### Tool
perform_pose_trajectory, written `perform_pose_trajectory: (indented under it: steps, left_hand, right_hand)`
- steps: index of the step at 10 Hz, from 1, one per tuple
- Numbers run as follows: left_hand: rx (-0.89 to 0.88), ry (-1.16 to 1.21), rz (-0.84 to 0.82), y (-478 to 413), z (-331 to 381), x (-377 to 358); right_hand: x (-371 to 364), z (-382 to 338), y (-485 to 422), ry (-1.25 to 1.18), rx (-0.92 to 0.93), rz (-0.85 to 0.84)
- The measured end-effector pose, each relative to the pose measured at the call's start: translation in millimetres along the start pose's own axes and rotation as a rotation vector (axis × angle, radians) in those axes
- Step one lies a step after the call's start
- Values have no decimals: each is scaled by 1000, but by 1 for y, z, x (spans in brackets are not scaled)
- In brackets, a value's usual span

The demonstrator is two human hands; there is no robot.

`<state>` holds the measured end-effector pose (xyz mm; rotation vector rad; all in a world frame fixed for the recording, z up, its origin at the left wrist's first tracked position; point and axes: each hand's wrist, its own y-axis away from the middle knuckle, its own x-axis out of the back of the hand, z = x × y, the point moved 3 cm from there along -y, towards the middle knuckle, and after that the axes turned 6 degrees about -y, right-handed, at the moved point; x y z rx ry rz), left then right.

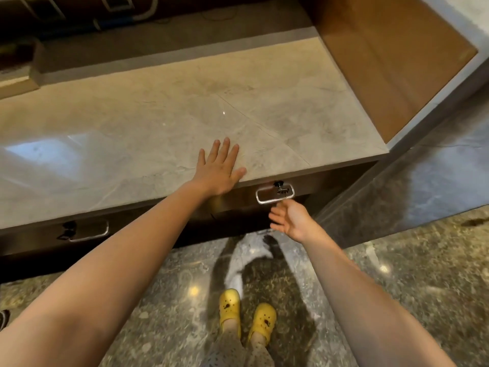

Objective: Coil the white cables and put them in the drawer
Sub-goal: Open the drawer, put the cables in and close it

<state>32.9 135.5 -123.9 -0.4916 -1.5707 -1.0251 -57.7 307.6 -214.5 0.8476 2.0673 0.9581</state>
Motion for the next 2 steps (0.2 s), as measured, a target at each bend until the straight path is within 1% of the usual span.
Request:
perform_pose_trajectory:
  steps: [1, 2]
  left_hand:
    - [-75, -62, -132, 9, -2, 19]
    - [-232, -96, -312, 20, -10, 52]
  right_hand:
    - [-16, -15, 27, 825, -258, -158]
    - [-46, -47, 55, 1318, -547, -373]
